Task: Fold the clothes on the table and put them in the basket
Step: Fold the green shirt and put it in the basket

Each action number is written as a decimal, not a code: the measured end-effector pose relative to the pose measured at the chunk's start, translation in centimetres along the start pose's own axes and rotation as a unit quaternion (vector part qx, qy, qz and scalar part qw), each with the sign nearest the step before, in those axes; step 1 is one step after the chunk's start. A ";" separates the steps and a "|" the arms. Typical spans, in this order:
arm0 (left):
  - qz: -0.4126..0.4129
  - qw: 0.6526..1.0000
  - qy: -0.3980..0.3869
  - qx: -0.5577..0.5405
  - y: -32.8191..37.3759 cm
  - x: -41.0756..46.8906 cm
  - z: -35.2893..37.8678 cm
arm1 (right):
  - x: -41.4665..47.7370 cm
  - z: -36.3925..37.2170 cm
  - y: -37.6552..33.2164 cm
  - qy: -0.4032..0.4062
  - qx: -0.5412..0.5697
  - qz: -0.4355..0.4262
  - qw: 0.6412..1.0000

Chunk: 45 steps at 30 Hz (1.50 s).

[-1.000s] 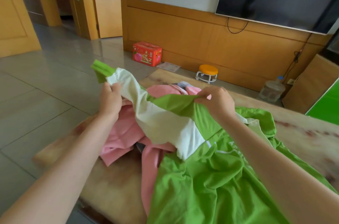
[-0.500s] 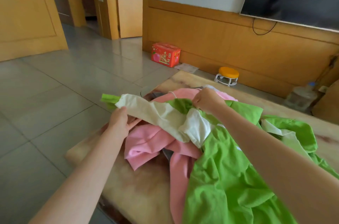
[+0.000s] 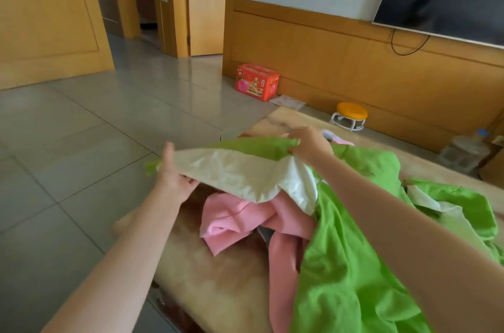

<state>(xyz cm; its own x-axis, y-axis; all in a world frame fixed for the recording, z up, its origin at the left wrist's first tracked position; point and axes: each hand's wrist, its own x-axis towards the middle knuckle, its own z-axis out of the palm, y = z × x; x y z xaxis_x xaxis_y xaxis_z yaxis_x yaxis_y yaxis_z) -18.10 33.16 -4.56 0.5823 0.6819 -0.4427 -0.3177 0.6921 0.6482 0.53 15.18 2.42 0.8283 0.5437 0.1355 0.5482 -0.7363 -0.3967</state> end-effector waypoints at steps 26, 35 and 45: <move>0.202 0.845 -0.117 0.481 -7.2 -6.3 5.7 | -1.0 -6.5 11.5 0.053 -0.153 0.058 0.985; 0.342 0.825 -0.071 0.444 -5.4 -6.3 5.4 | -0.4 -6.7 9.7 0.229 -0.105 0.025 0.967; 0.392 0.515 0.070 0.759 -7.0 -9.3 7.0 | -3.3 -2.8 12.9 0.016 0.163 -0.078 0.983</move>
<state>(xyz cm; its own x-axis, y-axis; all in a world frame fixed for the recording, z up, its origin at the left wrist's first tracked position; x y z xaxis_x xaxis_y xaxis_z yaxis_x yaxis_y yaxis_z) -16.05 20.30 -0.60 0.6267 0.6948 0.3527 0.5990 -0.7191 0.3523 5.22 2.78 -0.64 0.7428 0.6235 0.2439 0.6070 -0.4734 -0.6384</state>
